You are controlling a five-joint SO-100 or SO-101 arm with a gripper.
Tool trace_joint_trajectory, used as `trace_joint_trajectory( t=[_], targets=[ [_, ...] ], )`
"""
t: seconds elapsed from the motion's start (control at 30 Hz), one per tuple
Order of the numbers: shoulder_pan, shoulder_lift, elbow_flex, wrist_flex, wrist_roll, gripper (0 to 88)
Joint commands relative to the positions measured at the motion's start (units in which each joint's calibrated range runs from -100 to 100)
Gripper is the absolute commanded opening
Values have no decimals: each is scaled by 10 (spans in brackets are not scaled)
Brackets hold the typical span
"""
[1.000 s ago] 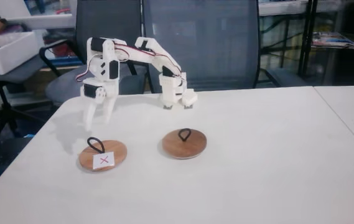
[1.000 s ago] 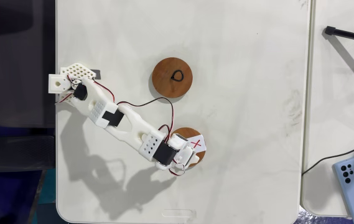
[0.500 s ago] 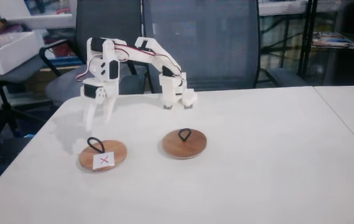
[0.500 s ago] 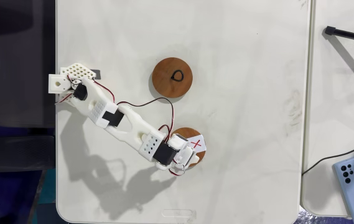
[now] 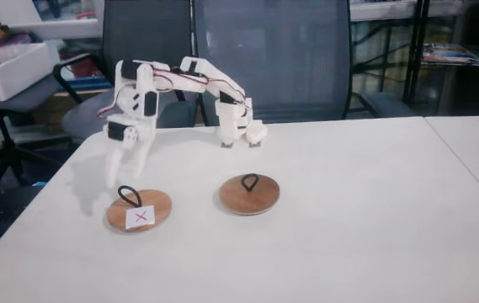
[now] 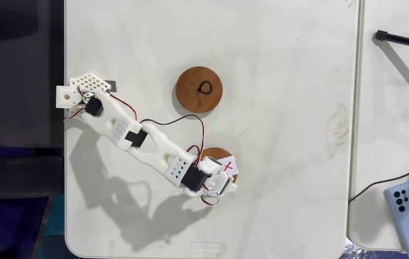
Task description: Pick the lid with the red cross and place it on the side.
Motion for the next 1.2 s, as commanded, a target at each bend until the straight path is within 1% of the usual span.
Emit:
trace_joint_trajectory(
  t=[0.0,0.23,0.43,0.83,0.97,1.17],
  targets=[
    [-4,-2,-13,-7,-2,241],
    [-3,0,-19,-7,-3,241],
    [1,0,-14,-7,-17,241],
    [3,0,-11,-7,-24,241],
    [21,1,-11,-7,-32,241],
    [25,1,-10,-7,-27,241]
  ],
)
